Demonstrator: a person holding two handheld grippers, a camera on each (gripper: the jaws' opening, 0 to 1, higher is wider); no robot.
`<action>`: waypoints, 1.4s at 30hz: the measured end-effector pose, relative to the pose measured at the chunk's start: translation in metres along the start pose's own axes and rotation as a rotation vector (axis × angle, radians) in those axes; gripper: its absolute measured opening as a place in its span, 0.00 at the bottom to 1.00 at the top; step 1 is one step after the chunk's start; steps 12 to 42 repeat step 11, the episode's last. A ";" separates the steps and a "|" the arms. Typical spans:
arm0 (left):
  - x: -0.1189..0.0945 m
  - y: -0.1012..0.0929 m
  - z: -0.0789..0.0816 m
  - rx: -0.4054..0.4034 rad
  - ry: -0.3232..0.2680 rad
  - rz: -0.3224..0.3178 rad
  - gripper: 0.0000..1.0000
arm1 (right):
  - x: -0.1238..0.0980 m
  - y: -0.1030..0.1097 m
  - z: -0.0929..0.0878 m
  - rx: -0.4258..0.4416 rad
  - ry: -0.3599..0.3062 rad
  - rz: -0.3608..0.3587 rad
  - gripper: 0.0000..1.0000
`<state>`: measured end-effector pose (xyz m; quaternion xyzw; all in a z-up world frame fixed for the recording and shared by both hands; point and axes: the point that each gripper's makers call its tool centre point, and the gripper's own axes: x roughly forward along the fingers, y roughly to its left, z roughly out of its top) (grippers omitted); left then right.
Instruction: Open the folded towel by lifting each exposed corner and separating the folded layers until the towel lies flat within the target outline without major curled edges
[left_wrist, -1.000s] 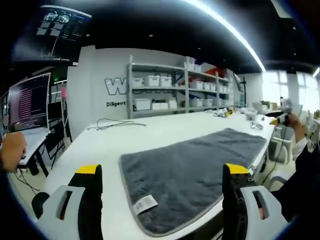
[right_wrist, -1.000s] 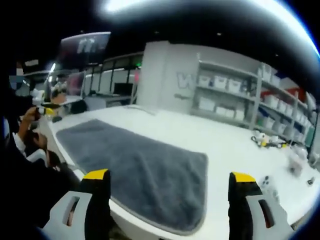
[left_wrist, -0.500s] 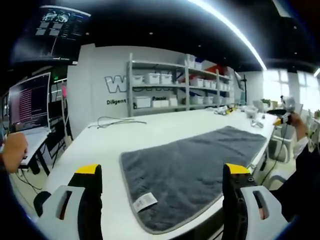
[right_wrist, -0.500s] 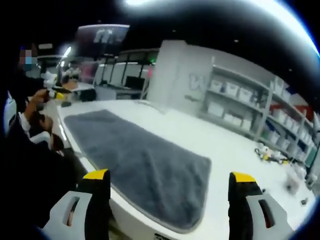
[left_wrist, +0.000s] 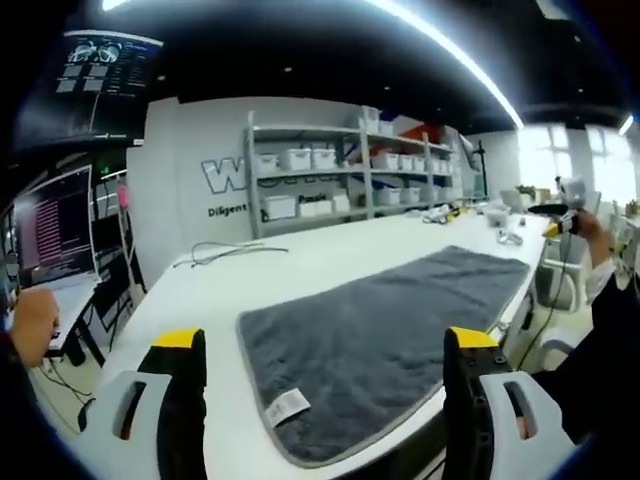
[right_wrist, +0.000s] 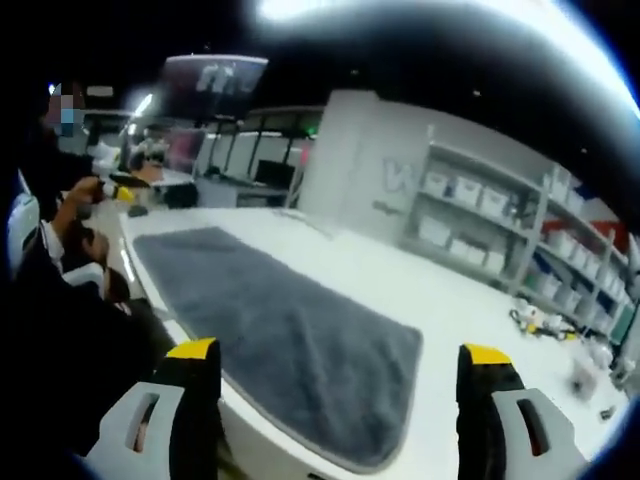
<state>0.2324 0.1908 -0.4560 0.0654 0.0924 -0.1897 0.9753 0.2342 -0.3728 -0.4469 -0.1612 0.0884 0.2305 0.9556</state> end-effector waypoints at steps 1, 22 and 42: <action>0.000 0.000 0.000 0.004 0.000 0.000 0.97 | -0.001 0.001 0.002 0.002 -0.009 0.001 1.00; -0.004 -0.004 0.011 -0.004 -0.036 -0.004 0.95 | 0.003 0.008 0.010 0.018 -0.014 0.014 0.99; -0.004 -0.004 0.011 -0.004 -0.036 -0.004 0.95 | 0.003 0.008 0.010 0.018 -0.014 0.014 0.99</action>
